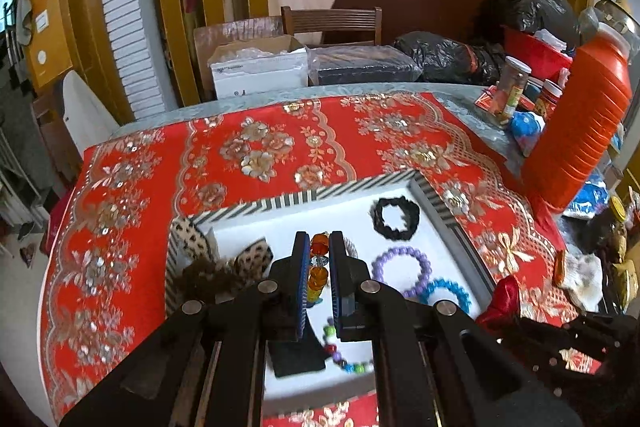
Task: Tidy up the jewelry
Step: 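Carry the amber bracelet and red pouch into the tray and release both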
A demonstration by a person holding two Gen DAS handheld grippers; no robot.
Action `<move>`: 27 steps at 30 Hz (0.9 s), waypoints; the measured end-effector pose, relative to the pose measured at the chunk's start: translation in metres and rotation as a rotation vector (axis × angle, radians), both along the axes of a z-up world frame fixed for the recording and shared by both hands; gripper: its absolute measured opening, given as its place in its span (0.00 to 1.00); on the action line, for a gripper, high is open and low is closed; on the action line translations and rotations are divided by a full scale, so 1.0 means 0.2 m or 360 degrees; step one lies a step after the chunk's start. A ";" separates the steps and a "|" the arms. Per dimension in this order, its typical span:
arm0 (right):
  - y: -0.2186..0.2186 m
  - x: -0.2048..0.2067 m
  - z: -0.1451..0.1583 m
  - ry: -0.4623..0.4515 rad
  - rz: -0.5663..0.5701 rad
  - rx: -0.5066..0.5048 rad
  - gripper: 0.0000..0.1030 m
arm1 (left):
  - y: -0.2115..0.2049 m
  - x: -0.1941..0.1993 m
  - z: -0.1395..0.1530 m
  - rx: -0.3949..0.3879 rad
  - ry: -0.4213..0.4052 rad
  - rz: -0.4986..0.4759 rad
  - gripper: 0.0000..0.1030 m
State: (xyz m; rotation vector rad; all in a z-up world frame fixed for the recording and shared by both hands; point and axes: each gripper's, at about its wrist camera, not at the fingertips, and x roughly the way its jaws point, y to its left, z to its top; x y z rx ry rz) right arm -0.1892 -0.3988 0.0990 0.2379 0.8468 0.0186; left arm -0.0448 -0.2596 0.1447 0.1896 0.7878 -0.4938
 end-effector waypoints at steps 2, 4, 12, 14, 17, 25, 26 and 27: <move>0.00 0.03 0.00 0.0003 0.0001 -0.0003 0.15 | -0.02 0.04 0.00 0.0006 -0.0005 0.0004 0.00; 0.00 0.07 0.00 0.0007 -0.0001 0.0000 0.15 | -0.05 0.09 -0.01 0.0003 0.0004 0.0010 0.00; 0.02 0.18 -0.04 0.0050 0.0020 0.0035 0.15 | -0.16 0.27 -0.12 -0.0005 0.0091 0.0046 0.00; 0.04 0.21 -0.06 0.0065 0.0034 0.0022 0.15 | -0.17 0.32 -0.16 0.0006 0.0092 0.0060 0.00; 0.05 0.25 -0.08 0.0078 0.0051 0.0025 0.15 | -0.14 0.37 -0.23 0.0017 0.0121 0.0097 0.00; 0.08 0.42 -0.14 0.0139 0.0091 0.0025 0.15 | -0.02 0.46 -0.42 0.0046 0.0225 0.0203 0.00; 0.08 0.43 -0.15 0.0141 0.0096 0.0025 0.15 | -0.02 0.47 -0.43 0.0061 0.0211 0.0211 0.00; 0.09 0.45 -0.15 0.0143 0.0100 0.0030 0.15 | -0.02 0.47 -0.44 0.0077 0.0196 0.0222 0.00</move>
